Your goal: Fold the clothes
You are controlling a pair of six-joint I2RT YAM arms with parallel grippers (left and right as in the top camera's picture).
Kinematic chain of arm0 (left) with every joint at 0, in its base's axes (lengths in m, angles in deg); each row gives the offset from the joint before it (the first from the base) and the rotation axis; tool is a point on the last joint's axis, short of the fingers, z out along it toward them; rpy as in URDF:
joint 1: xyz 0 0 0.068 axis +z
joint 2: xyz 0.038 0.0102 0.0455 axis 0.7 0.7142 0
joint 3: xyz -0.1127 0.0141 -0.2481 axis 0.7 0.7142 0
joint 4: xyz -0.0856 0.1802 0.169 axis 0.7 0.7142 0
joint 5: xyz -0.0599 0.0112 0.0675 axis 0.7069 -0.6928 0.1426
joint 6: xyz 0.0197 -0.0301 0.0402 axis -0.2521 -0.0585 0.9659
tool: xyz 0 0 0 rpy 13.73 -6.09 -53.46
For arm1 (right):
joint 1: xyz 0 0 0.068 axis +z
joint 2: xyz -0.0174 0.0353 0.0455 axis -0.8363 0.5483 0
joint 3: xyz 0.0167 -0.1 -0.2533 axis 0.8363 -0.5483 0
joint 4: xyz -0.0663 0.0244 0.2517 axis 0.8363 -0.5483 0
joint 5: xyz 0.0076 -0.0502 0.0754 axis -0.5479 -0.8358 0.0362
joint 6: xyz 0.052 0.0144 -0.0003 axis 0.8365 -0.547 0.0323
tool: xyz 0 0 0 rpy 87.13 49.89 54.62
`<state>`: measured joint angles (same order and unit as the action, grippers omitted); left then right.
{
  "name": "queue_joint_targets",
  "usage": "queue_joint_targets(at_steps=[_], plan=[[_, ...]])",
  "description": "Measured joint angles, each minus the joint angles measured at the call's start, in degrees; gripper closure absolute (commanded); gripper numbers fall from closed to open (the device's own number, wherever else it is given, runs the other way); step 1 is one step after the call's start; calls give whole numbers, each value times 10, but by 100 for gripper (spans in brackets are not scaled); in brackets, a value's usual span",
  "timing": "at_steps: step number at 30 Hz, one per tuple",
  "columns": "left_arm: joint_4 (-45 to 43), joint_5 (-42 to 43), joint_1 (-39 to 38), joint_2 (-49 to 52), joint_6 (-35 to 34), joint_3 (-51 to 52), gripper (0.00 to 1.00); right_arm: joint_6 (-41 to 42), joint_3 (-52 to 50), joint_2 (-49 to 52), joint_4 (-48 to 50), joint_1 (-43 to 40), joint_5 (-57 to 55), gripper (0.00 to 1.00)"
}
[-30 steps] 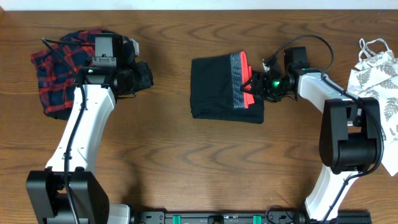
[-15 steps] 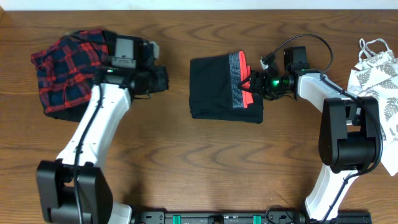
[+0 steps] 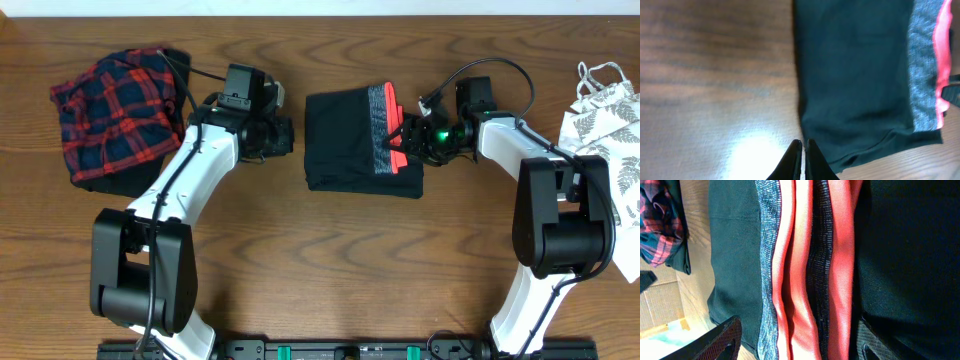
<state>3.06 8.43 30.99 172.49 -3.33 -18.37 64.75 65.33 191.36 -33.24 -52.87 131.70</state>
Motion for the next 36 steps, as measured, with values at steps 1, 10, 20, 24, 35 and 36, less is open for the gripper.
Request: queue_joint_targets(at_steps=[1, 10, 20, 24, 35, 36], plan=[[-6, 1, -2, 0, 1, 0, 94, 0, 0, 0, 0, 0, 0, 29], [-41, -5, -42, 0, 4, 0, 93, 0, 0, 0, 0, 10, -5, 29], [-65, 2, -43, 38, 2, 0, 94, 0, 0, 0, 0, 12, -7, 29], [-71, 16, -43, 75, -10, 0, 94, 0, 0, 0, 1, 12, -7, 29], [-74, 44, -44, 128, -23, 0, 94, 0, 0, 0, 2, 12, -6, 28], [-75, 44, -44, 128, -23, 0, 94, 0, 0, 0, 2, 12, -5, 27]])
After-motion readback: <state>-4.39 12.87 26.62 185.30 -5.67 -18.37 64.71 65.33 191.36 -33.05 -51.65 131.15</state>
